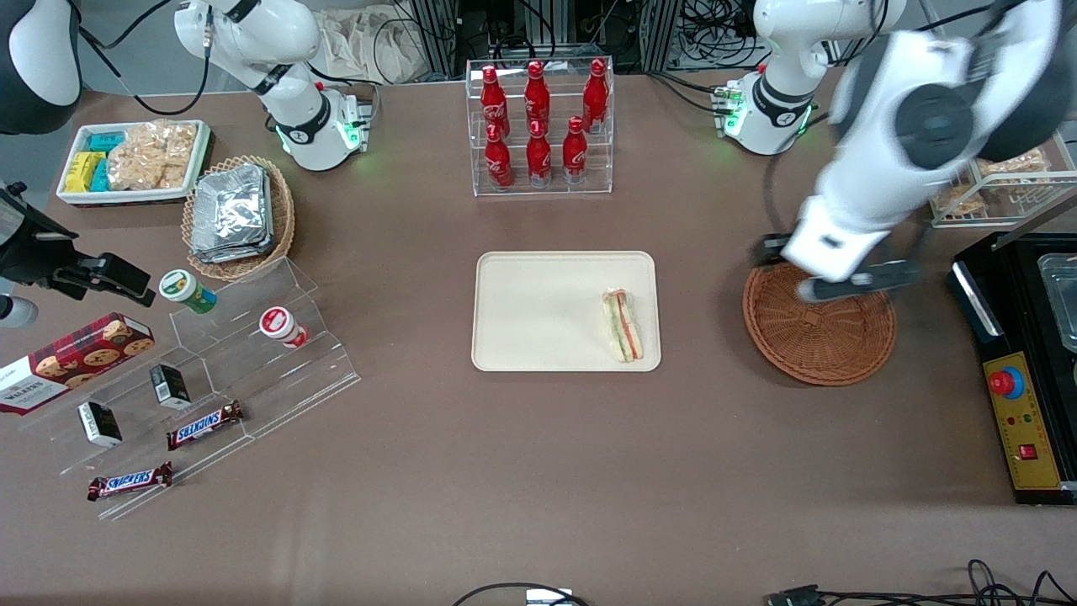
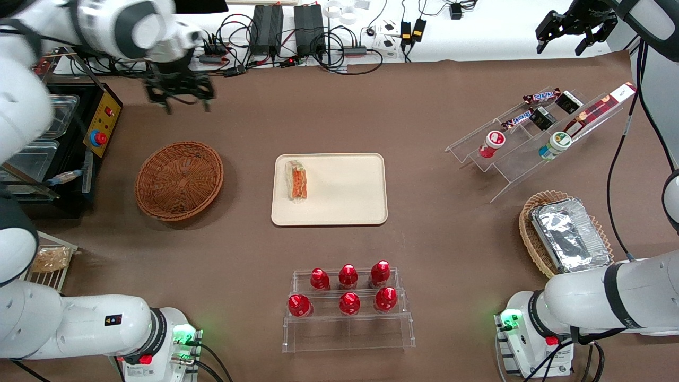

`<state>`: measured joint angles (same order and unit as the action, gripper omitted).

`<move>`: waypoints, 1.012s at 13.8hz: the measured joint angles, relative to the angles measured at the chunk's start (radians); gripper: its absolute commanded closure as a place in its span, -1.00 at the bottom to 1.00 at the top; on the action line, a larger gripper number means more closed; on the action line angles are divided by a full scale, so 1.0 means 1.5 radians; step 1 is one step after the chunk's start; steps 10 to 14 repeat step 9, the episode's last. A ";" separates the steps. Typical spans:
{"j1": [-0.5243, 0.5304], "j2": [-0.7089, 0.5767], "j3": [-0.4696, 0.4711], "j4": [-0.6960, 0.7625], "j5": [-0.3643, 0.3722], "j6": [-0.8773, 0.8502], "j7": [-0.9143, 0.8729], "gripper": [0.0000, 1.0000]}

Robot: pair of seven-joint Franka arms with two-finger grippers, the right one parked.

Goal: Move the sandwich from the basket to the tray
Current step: 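Open the left gripper to release the sandwich and withdraw toward the basket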

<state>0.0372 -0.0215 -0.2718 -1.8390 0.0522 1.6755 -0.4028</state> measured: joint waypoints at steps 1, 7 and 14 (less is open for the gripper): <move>-0.001 -0.021 0.049 -0.020 0.000 0.003 0.041 -1.00; -0.035 -0.093 0.196 -0.009 -0.011 -0.023 0.159 -1.00; -0.043 -0.093 0.194 0.020 -0.023 -0.032 0.159 -1.00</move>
